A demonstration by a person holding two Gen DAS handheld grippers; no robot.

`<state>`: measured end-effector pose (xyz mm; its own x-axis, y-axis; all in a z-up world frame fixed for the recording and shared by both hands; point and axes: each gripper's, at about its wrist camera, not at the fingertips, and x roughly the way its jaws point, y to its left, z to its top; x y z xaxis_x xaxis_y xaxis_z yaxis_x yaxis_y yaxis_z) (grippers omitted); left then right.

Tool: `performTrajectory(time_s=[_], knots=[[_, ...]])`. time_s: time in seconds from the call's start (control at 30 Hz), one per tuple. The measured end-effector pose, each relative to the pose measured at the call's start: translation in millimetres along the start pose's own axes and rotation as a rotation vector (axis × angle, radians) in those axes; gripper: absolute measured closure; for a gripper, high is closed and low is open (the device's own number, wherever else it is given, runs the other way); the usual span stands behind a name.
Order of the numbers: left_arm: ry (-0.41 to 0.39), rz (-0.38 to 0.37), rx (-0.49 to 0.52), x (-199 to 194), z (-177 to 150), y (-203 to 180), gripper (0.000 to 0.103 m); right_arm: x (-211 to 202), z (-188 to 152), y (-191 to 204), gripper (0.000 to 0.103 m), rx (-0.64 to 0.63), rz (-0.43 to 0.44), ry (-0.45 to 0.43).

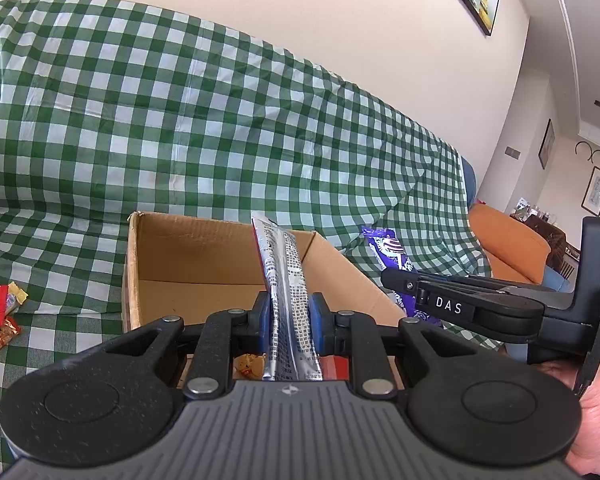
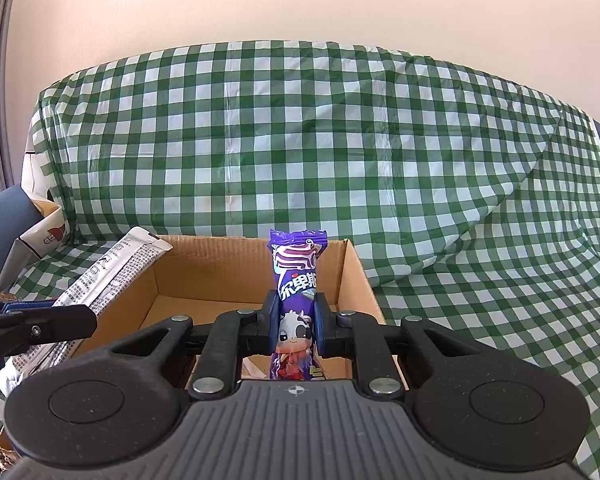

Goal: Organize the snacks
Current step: 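Open left tool to drop silver bar while right tool releases purple candy into box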

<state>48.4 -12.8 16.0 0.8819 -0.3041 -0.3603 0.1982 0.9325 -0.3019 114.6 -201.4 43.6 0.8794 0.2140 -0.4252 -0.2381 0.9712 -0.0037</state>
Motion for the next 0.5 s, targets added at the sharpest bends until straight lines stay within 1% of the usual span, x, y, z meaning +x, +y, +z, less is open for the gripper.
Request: performTrajectory(time_s=[0.5], knots=[[0.001, 0.001, 0.000, 0.4, -0.5, -0.3, 0.081, 0.8, 0.3, -0.5, 0.085, -0.009, 0.004, -0.002]])
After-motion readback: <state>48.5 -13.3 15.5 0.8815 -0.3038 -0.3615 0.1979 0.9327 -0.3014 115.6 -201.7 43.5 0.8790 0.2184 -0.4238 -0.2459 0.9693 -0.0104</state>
